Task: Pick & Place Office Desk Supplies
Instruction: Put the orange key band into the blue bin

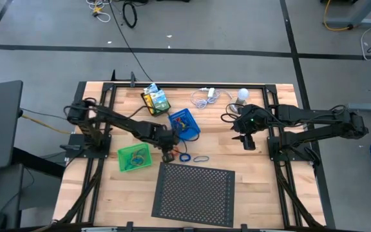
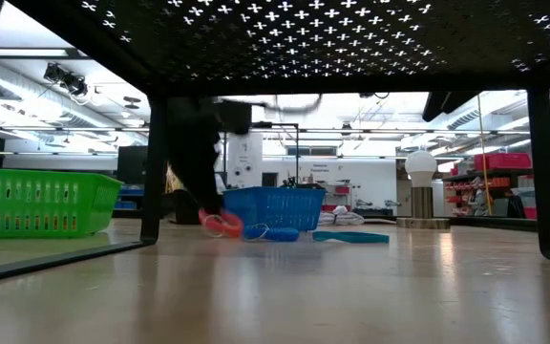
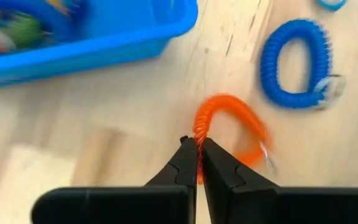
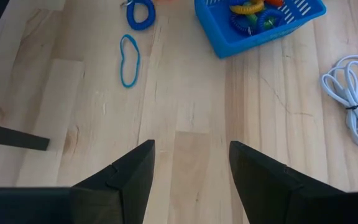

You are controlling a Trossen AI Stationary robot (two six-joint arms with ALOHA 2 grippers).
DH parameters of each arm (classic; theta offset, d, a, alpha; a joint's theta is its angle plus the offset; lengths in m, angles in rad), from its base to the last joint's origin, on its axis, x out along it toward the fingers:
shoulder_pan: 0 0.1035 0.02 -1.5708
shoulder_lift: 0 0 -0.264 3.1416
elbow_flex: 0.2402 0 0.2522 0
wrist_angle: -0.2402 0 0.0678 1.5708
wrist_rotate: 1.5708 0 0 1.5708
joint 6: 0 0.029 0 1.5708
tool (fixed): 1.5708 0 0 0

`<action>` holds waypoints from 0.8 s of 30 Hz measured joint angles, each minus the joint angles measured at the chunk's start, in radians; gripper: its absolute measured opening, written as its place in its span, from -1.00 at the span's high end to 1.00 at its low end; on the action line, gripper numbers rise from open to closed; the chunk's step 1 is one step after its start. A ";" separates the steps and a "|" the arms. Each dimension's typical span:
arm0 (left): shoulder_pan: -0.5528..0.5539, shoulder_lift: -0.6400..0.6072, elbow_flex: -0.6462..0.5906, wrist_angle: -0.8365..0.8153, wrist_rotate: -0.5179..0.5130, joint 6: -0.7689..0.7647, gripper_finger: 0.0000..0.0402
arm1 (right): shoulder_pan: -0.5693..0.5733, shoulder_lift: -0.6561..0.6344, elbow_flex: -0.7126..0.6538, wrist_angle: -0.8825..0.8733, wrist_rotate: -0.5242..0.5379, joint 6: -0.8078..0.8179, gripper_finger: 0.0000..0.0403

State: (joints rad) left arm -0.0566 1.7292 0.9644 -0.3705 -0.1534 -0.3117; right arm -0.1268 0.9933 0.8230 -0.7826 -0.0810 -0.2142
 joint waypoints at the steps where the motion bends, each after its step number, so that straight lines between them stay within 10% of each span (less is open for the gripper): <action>1: -0.006 -0.027 0.001 -0.030 -0.019 -0.011 0.95 | 0.000 0.000 0.000 0.000 0.000 0.000 -0.07; 13: 0.004 -0.184 0.002 -0.085 -0.236 0.014 0.95 | 0.000 0.000 0.000 0.007 0.000 -0.003 -0.07; 24: 0.221 -0.175 0.004 0.121 -0.174 0.271 0.95 | 0.000 0.000 0.000 0.007 0.000 -0.003 -0.07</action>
State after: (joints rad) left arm 0.1646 1.5540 0.9684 -0.2494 -0.3277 -0.0408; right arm -0.1265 0.9932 0.8230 -0.7754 -0.0807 -0.2176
